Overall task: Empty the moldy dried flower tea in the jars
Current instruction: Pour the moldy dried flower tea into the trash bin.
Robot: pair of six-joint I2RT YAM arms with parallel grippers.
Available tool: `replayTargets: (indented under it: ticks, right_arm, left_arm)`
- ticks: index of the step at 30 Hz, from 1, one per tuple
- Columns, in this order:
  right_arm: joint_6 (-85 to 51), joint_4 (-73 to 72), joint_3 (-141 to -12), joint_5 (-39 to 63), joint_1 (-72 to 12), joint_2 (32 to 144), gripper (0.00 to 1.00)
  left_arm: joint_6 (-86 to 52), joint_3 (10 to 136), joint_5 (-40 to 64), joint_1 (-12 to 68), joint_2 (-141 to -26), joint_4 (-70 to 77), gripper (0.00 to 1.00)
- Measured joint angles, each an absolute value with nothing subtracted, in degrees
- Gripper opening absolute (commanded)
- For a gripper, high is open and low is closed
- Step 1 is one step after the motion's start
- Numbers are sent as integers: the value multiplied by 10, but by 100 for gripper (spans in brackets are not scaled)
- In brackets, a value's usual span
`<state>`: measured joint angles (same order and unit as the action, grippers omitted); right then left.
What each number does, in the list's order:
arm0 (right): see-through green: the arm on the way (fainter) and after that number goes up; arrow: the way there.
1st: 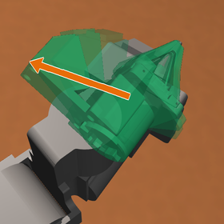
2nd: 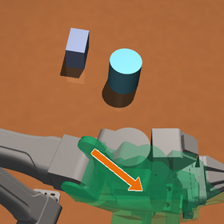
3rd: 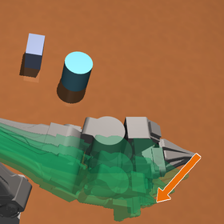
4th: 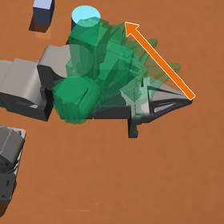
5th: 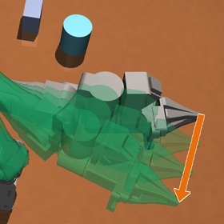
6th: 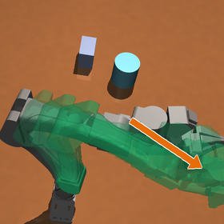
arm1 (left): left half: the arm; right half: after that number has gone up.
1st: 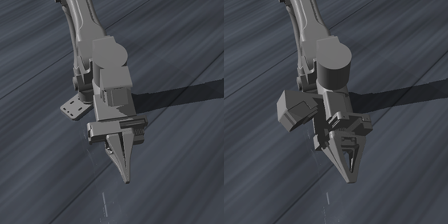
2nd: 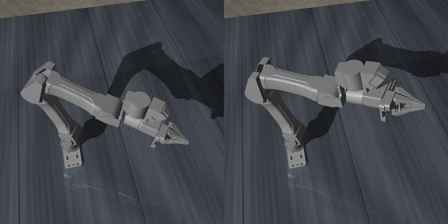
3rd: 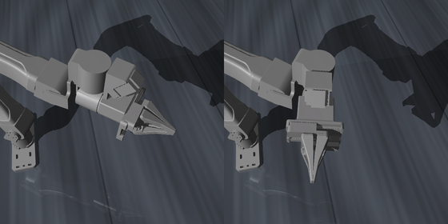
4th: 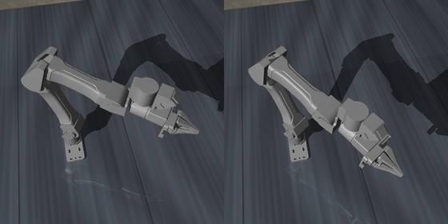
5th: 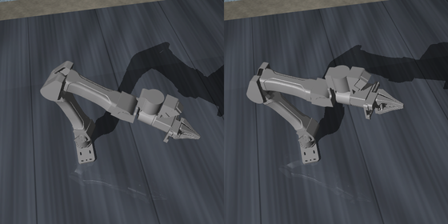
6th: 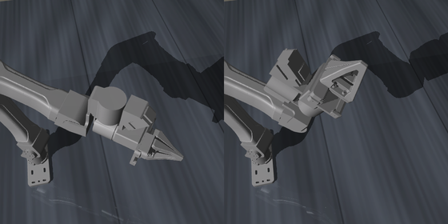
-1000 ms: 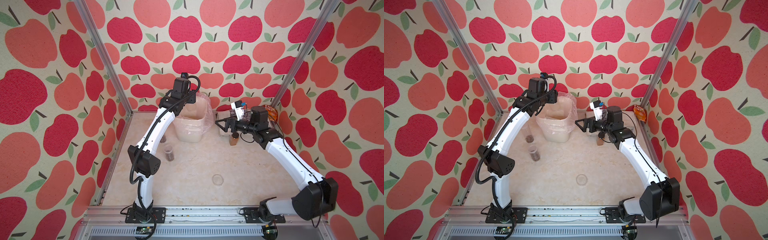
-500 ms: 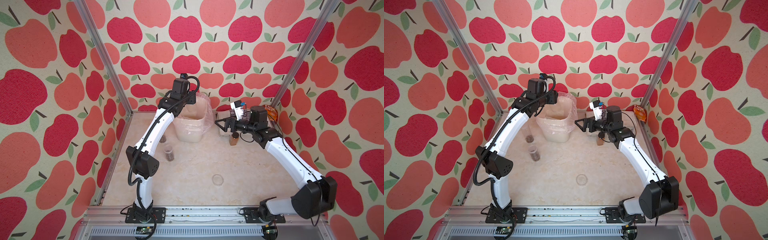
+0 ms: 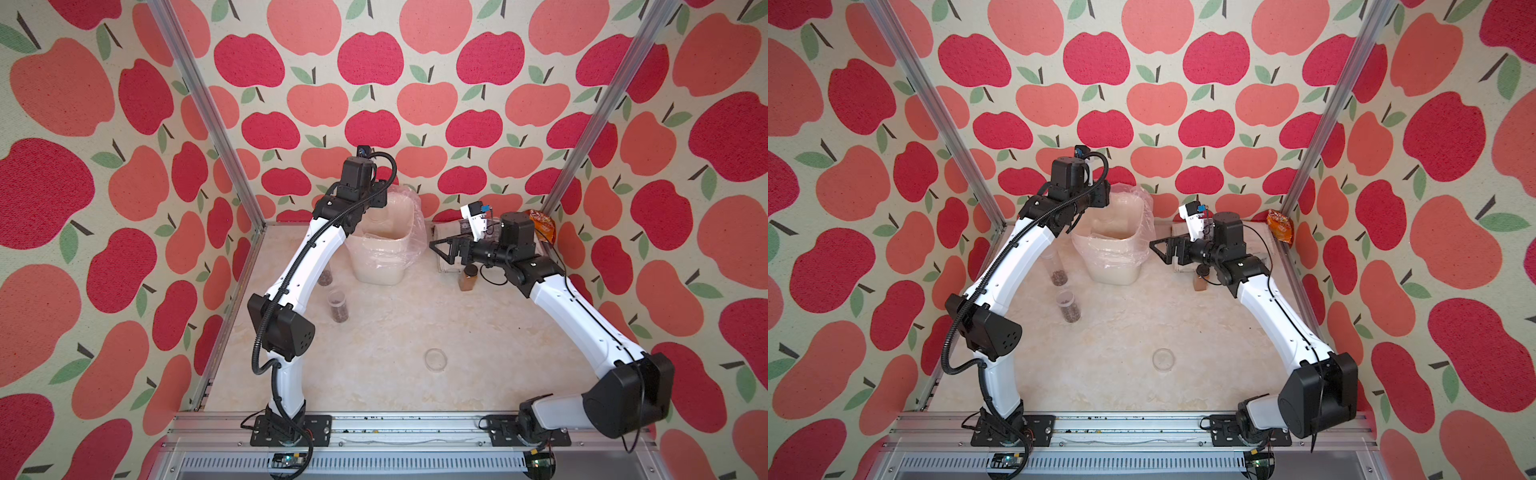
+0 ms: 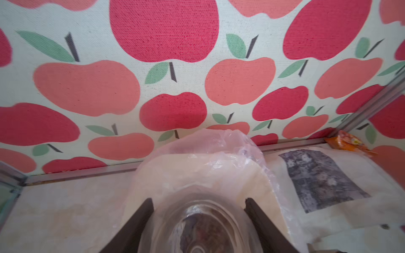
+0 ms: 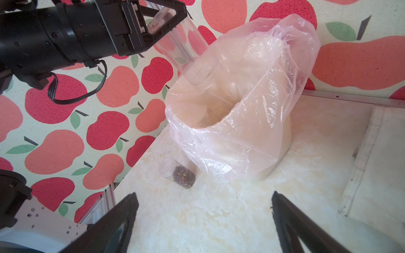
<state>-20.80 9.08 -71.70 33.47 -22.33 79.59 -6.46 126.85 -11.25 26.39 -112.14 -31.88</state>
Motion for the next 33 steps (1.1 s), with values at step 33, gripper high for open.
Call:
replayTargets:
  ticks: [33]
  right_arm:
    - [-226, 69, -685, 346, -223, 779, 99]
  left_arm:
    - [-110, 1151, -72, 255, -1037, -247, 0]
